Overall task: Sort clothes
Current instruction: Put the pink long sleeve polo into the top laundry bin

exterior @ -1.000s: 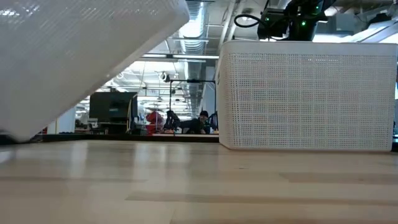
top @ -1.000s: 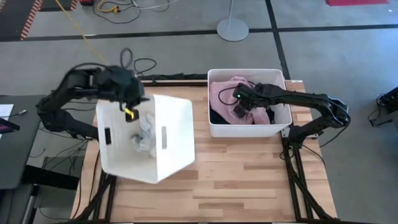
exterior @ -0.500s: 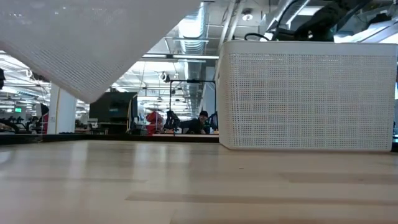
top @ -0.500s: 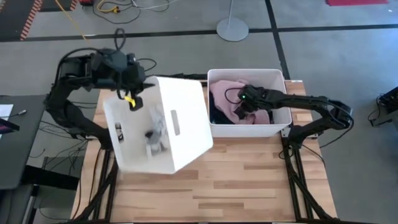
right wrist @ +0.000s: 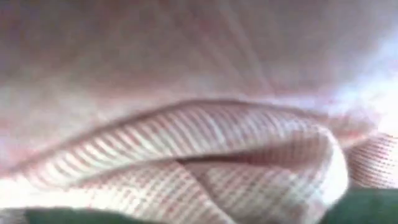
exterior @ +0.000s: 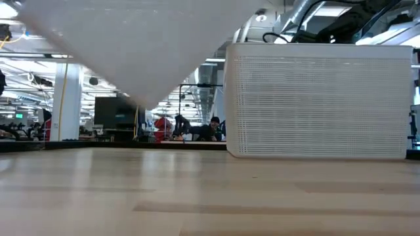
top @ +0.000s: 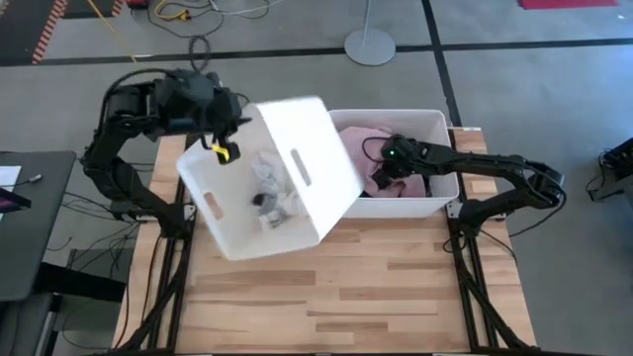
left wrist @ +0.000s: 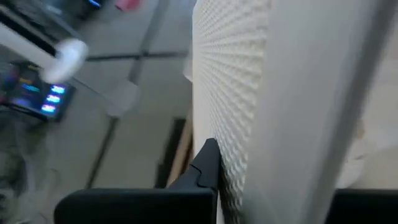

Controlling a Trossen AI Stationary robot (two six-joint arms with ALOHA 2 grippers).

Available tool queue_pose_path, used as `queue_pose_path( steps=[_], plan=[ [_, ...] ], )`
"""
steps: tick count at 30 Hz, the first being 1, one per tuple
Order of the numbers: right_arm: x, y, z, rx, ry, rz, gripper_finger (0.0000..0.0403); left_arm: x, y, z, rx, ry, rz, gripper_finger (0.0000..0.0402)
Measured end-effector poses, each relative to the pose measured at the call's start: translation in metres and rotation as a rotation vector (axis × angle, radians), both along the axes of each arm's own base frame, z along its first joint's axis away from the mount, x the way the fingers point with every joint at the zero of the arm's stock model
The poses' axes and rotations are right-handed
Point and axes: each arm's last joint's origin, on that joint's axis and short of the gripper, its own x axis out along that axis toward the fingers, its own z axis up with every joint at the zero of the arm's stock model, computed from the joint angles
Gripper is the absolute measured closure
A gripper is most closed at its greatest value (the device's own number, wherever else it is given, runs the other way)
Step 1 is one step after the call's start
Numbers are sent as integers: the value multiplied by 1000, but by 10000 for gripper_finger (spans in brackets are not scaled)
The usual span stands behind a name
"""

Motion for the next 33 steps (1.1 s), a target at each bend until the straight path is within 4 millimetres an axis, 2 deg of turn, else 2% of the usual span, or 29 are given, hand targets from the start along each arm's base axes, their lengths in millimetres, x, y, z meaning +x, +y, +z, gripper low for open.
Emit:
queue_pose_path(
  steps=[3, 8, 11, 18, 25, 33],
  plan=[
    [-4, 3, 13, -30, -56, 12, 278, 1, -2, -10, -80, 102, -69, 401],
    [-16, 10, 39, -100, -153, 28, 232, 9, -4, -17, -183, 97, -184, 401],
    [-24, 16, 54, -140, -225, 31, 211, 20, -4, -26, -259, 115, -223, 401],
    [-40, 35, 84, -211, -367, 72, 181, 61, 0, -78, -447, 297, -242, 401],
    [-52, 46, 92, -178, -413, 106, 179, 85, -9, -133, -580, 524, -298, 401],
    [-60, 49, 104, -201, -475, 91, 179, 108, -26, -177, -682, 596, -307, 401]
  ],
)
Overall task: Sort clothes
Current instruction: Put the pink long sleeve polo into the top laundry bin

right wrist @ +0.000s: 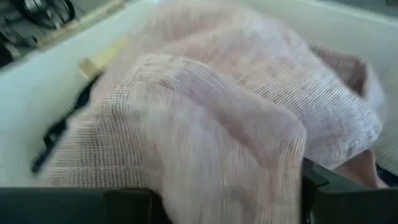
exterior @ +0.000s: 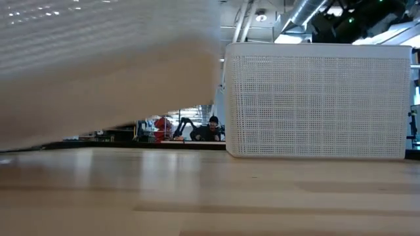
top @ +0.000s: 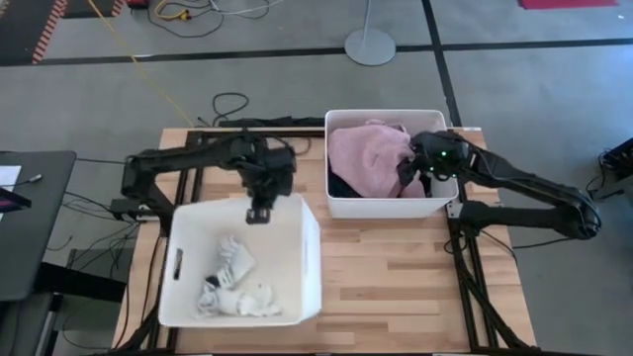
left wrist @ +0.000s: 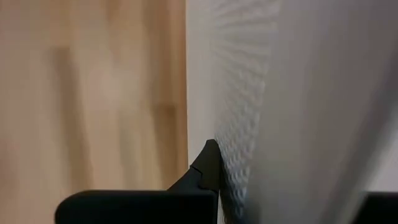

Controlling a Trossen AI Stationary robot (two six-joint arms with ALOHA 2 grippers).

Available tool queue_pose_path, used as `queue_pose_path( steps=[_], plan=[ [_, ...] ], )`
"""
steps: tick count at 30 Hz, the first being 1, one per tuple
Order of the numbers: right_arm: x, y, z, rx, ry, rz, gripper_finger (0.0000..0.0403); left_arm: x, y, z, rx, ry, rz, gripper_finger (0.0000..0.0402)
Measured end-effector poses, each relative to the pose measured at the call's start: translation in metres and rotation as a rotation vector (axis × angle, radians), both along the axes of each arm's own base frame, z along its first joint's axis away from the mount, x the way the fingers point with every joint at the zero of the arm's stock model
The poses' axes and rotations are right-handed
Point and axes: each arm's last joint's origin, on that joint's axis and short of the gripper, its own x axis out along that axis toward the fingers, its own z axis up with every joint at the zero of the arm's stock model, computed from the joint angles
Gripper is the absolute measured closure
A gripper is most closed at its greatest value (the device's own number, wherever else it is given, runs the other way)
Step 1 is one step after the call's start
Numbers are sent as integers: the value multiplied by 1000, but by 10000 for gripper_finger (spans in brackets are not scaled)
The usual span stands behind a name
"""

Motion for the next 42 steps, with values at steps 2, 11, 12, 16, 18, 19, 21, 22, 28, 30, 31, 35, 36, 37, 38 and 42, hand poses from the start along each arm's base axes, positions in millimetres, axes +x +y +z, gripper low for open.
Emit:
queue_pose_path(
  steps=[2, 11, 12, 16, 18, 19, 21, 22, 28, 30, 31, 35, 36, 37, 38, 42],
  plan=[
    [-2, 1, 7, -4, -26, -14, 179, 7, -4, -11, -27, -20, 5, 401],
    [-17, 12, 31, 44, 17, -7, 180, 8, -6, -44, -67, 43, 27, 390],
    [-19, 14, 31, 61, 51, -1, 180, 8, -6, -46, -68, 45, 27, 384],
    [-26, 23, 34, 108, 126, 41, 180, 9, -6, -52, -67, 33, 21, 345],
    [-28, 27, 37, 129, 144, 56, 180, 11, -6, -52, -65, 18, 19, 320],
    [-29, 28, 39, 132, 145, 64, 180, 11, -6, -50, -63, 10, 19, 305],
    [-31, 32, 46, 128, 135, 83, 180, 12, -6, -46, -61, -6, 16, 275],
    [-33, 34, 50, 122, 126, 95, 180, 12, -6, -42, -60, -16, 13, 259],
    [-44, 48, 79, 77, 23, 189, 180, 7, -7, -9, -74, -49, 2, 186],
    [-49, 52, 88, 68, -9, 216, 180, 4, -7, 5, -69, -68, -9, 176],
    [-52, 54, 92, 62, -25, 229, 180, 3, -7, 11, -65, -80, -16, 174],
    [-56, 58, 102, 19, -137, 260, 180, -1, -6, 39, 24, -158, -26, 174],
    [-54, 58, 103, 8, -158, 268, 180, -2, -5, 46, 54, -185, -28, 175],
    [-52, 58, 104, -4, -171, 275, 180, -4, -4, 52, 88, -211, -28, 175],
    [-49, 58, 104, -16, -179, 281, 180, -6, -4, 60, 126, -241, -27, 176],
    [-22, 52, 92, -58, -159, 271, 180, -15, 0, 89, 281, -373, 3, 177]
  ],
)
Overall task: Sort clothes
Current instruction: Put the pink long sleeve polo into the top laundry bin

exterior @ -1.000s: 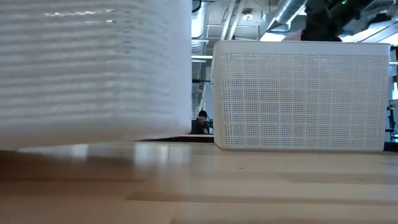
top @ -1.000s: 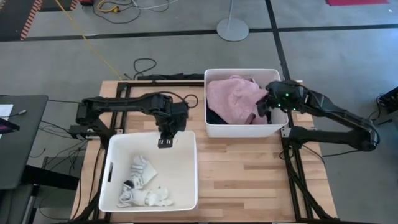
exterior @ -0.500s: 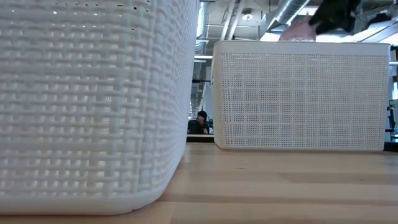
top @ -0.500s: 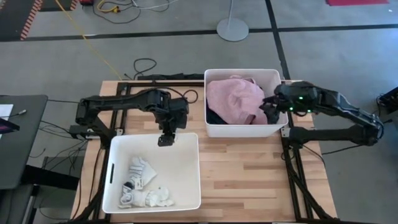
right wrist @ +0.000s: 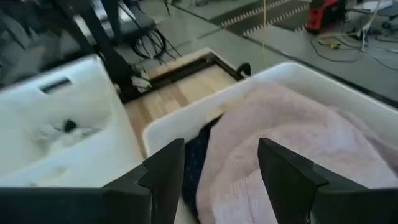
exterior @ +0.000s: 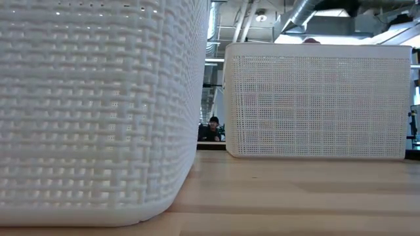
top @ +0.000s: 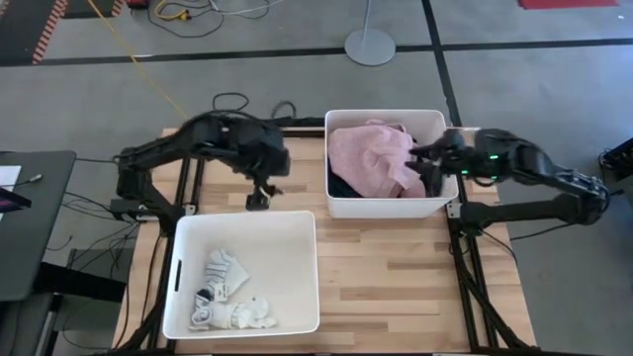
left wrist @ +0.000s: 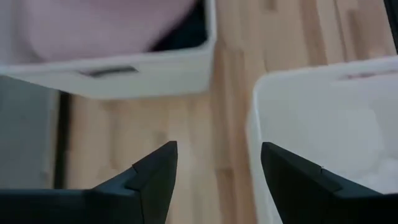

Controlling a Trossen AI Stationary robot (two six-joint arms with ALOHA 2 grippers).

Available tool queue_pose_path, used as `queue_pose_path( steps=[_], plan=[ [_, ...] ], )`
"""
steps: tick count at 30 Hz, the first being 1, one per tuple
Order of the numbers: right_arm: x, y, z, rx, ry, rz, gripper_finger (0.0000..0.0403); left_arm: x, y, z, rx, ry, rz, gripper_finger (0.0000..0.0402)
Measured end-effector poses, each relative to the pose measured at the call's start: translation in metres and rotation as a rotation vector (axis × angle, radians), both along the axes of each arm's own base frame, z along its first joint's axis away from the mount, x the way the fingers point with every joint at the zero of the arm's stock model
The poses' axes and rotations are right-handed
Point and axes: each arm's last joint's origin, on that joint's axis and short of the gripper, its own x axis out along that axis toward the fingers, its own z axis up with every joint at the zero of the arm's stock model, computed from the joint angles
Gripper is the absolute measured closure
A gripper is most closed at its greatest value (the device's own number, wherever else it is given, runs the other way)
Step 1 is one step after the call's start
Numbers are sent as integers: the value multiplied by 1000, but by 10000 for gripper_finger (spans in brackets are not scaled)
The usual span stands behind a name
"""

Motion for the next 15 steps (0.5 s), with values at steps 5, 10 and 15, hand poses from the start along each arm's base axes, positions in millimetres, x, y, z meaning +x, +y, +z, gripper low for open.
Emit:
queue_pose_path(
  steps=[5, 10, 15],
  plan=[
    [43, -16, -35, -33, 142, -26, 180, -19, -1, 26, 70, -161, 8, 177],
    [75, -39, -69, -19, 305, -75, 180, -41, -2, 41, 93, -235, 46, 177],
    [90, -68, -108, 39, 455, -169, 180, -62, -3, 50, 90, -257, 88, 178]
  ],
)
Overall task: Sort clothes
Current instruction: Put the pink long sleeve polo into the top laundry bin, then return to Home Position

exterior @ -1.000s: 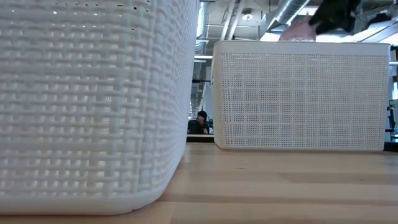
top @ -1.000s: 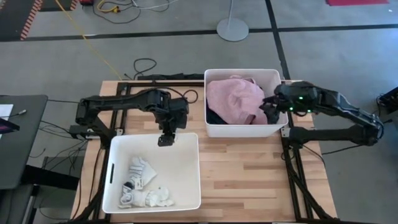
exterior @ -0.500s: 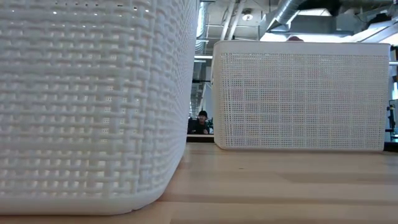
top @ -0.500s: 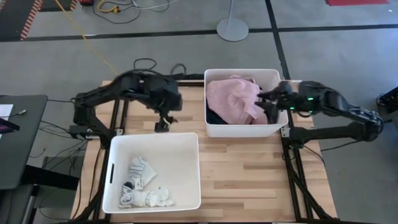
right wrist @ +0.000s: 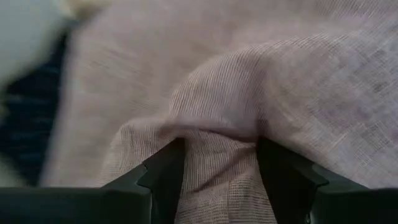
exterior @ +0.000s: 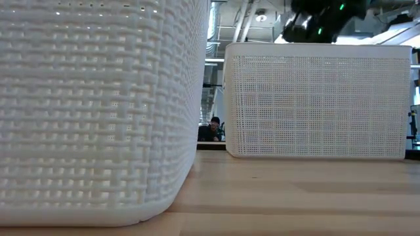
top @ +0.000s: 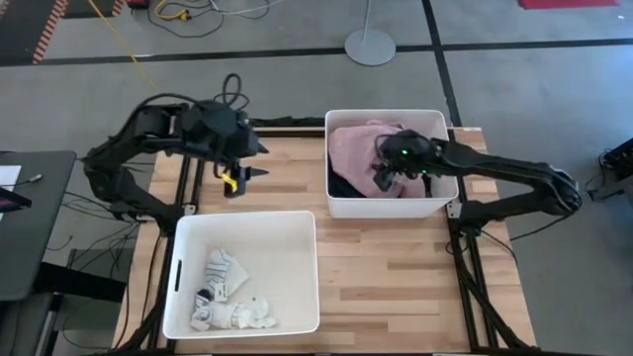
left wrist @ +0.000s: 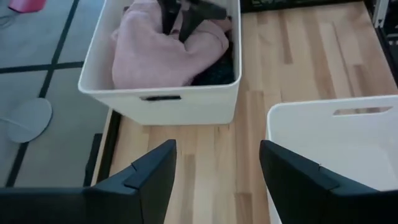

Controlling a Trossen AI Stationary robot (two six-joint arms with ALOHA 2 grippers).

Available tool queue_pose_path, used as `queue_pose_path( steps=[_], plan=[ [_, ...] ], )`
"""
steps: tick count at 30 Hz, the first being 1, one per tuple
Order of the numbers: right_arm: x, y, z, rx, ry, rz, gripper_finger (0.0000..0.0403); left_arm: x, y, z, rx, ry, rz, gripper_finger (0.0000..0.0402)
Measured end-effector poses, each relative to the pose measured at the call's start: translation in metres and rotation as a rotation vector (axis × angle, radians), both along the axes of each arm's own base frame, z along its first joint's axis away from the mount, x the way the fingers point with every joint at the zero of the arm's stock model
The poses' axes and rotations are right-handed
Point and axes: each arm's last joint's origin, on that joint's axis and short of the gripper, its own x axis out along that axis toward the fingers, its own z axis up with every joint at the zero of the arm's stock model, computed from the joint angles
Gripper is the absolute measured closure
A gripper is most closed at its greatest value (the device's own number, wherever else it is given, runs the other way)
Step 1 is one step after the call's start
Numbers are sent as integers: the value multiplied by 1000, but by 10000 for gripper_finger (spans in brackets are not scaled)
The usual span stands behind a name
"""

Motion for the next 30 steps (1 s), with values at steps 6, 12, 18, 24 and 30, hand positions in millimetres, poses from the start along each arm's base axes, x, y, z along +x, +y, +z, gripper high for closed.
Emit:
queue_pose_path(
  steps=[6, 12, 18, 24, 30],
  plan=[
    [2, -17, -27, 17, 29, -46, 180, -29, -1, 1, 39, -43, 51, 178],
    [0, 0, 16, -111, -213, 71, 180, -70, -3, -6, 87, -197, 107, 178],
    [-28, 41, 82, -259, -474, 242, 180, -96, -2, -50, 139, -260, 223, 178],
    [-72, 77, 114, -286, -665, 394, 180, -114, 1, -84, 194, -401, 326, 178],
    [-89, 109, 95, -161, -679, 604, 180, -122, 9, -104, 260, -546, 416, 178]
  ],
)
